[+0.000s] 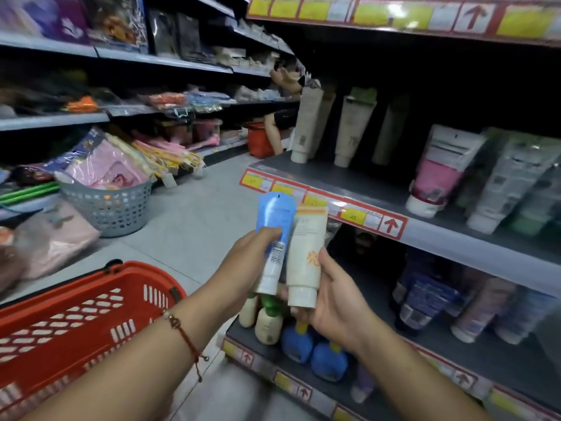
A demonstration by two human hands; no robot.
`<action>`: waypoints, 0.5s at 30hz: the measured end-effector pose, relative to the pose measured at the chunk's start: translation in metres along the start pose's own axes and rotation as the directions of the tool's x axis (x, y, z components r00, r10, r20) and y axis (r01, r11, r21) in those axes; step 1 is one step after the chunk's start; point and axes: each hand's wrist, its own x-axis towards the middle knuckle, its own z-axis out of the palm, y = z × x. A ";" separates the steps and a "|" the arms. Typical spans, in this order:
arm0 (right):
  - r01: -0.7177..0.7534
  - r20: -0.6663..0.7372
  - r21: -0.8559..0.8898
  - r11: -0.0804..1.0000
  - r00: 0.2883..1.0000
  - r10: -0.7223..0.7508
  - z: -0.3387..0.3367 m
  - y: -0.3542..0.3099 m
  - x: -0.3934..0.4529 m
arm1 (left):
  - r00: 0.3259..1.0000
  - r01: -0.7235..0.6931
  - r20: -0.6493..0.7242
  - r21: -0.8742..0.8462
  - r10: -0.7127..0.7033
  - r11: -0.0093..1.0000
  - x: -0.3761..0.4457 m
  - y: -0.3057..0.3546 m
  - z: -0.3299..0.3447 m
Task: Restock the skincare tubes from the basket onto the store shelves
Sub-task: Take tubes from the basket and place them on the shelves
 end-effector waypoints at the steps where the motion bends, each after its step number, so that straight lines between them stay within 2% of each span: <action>1: 0.008 0.008 -0.025 1.000 1.000 -0.008 -0.001 -0.001 -0.003 | 1.000 -0.017 -0.017 0.003 0.017 1.000 0.004 -0.004 -0.001; 5: 0.043 0.146 -0.056 0.997 0.989 -0.035 0.003 -0.015 -0.021 | 0.998 0.022 -0.064 -0.039 -0.025 0.999 0.011 0.000 -0.012; 8: 0.056 0.196 -0.019 0.998 0.979 -0.051 0.000 -0.018 -0.032 | 0.995 0.056 -0.076 -0.034 -0.058 0.998 0.012 0.005 -0.024; 12: 0.148 0.238 0.017 0.989 0.960 -0.148 -0.004 -0.022 -0.030 | 0.994 -0.005 -0.109 -0.097 -0.005 0.995 0.019 0.015 -0.032; 15: 0.238 0.212 -0.066 0.969 0.952 -0.220 0.022 -0.051 -0.021 | 0.992 -0.052 -0.123 -0.140 0.034 0.989 0.024 0.025 -0.034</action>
